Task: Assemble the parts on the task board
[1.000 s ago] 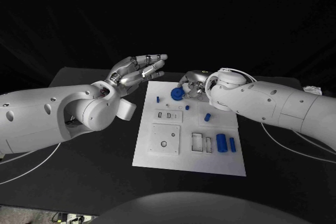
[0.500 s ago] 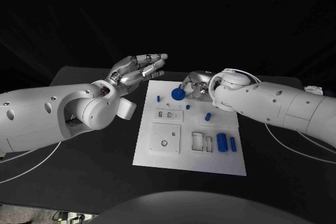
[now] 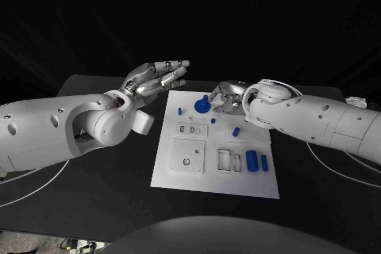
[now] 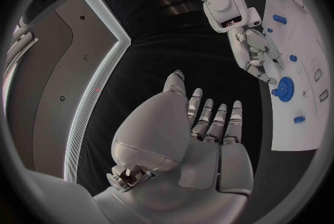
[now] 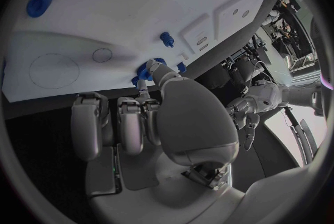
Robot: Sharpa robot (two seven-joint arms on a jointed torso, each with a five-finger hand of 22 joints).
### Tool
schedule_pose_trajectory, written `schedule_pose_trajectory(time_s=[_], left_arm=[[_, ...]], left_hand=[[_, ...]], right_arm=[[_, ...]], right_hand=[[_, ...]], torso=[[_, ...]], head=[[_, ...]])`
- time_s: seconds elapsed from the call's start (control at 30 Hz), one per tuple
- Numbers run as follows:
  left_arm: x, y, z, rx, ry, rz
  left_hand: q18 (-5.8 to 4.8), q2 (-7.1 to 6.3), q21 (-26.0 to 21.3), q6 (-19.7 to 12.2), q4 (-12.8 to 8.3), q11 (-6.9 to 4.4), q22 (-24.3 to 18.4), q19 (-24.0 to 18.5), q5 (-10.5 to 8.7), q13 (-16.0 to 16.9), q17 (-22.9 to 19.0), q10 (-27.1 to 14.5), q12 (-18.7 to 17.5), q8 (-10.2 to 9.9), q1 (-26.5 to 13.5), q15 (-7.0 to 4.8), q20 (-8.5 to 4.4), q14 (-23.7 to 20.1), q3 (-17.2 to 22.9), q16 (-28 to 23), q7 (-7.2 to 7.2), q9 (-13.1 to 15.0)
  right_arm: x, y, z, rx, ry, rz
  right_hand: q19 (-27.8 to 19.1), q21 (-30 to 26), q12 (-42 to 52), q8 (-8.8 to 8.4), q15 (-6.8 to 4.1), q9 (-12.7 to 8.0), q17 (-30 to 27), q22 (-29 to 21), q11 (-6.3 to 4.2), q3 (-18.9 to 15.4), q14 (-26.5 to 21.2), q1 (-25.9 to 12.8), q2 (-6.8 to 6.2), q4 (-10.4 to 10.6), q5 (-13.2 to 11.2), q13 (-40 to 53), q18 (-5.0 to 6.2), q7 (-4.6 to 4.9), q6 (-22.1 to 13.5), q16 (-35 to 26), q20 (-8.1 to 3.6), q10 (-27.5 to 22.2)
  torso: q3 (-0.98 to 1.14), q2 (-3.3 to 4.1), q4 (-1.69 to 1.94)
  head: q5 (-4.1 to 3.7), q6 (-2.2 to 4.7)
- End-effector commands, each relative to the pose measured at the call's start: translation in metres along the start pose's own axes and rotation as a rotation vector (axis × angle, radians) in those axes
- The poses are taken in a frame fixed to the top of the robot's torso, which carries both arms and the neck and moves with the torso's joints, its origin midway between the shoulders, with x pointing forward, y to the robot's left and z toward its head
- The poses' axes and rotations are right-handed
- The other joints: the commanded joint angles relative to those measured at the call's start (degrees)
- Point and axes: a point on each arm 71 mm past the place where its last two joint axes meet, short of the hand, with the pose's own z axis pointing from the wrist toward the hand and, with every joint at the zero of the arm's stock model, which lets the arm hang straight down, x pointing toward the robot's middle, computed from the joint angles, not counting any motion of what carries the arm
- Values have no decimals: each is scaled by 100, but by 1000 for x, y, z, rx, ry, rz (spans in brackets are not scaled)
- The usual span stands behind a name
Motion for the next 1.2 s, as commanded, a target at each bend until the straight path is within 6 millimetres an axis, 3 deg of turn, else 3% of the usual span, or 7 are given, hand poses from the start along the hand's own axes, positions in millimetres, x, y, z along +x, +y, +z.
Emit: schedule_pose_trajectory(time_s=[0.03, 0.33, 0.47, 0.57, 1.0, 1.1, 1.2], left_arm=[[2, 0, 0, 6, 18, -5], [0, 2, 2, 3, 16, -6], [1, 3, 4, 0, 18, -7], [2, 4, 5, -1, 22, -8], [4, 8, 6, -4, 32, -17], [5, 8, 6, -5, 33, -18], [5, 8, 6, -5, 35, -19]], left_hand=[[-103, 2, 19, 13, -8, 3, 6, 49, 24, 7, 9, 51, 21, 35, 51, -6, 5, 29, 25, 23, 1, 6], [-107, 6, 20, 15, -10, 4, 5, 50, 34, 8, 8, 53, 25, 37, 61, -5, 5, 29, 28, 25, 1, 6], [-107, 7, 20, 15, -11, 4, 5, 50, 36, 8, 8, 53, 26, 37, 62, -4, 5, 29, 28, 26, 1, 6], [-109, 9, 21, 19, -12, 4, 5, 51, 41, 9, 10, 56, 34, 39, 68, -2, 5, 35, 31, 34, 1, 6], [-135, 24, 27, 3, -34, 17, 3, 57, 91, 8, 14, 65, 30, 46, 158, 33, 5, 60, 63, 72, 12, 4], [-140, 24, 29, 2, -37, 17, 3, 59, 107, 9, 14, 66, 32, 47, 174, 37, 5, 61, 67, 75, 12, 3], [-143, 23, 31, 1, -39, 18, 4, 62, 119, 9, 14, 68, 33, 49, 184, 39, 5, 63, 70, 79, 13, 3]], right_arm=[[-6, -1, -5, -53, -91, 23], [-36, -28, -39, -47, -199, 59], [-50, -49, -65, -4, -213, 65], [-54, -64, -81, 26, -220, 66], [-42, -110, -106, 131, -173, 45], [-38, -118, -109, 136, -179, 56], [-33, -126, -114, 125, -202, 96]], right_hand=[[-33, -24, 22, 26, -14, -13, 1507, 1167, -17, -51, 608, -15, 34, 16, -95, 1506, 84, -13, 82, 20, -4, 596], [-82, -114, -113, 69, 30, -47, 1507, 1138, 54, -101, 608, -17, 43, 135, -184, 1305, 102, 81, 371, 20, 33, 408], [-295, -476, -1139, 9, 37, -89, 894, 1018, 68, -72, 292, 99, 35, 246, -157, 76, 184, 102, 529, -453, 57, -602], [-506, -839, -3875, -10, 81, -95, 248, 893, 127, 114, -15, 218, -1, 316, -37, -2564, 258, 162, 591, -997, 78, -2646], [-986, -1706, -4976, -202, 201, -151, -560, 637, 229, 289, -459, 363, -298, 455, -258, -3435, 411, 187, 425, -1678, 177, -2737], [-1333, -2227, -4529, -279, 238, -171, -969, 484, 224, 113, -815, 237, -321, 572, -587, -3127, 506, 162, 277, -2044, 212, -2742], [-1382, -2397, -2639, -266, 202, -74, -930, 473, 187, -164, -842, 175, -281, 711, -543, -1424, 514, 131, 154, -1933, 214, -2106]], torso=[[3, -7, -4], [-15, -33, -21], [-30, -64, -37], [-29, -75, -43], [-25, -72, -41], [-32, -74, -36], [-28, -72, -32]], head=[[-5, 3], [-53, 23], [-65, 19], [-83, 22], [-151, 59], [-166, 63], [-179, 79]])
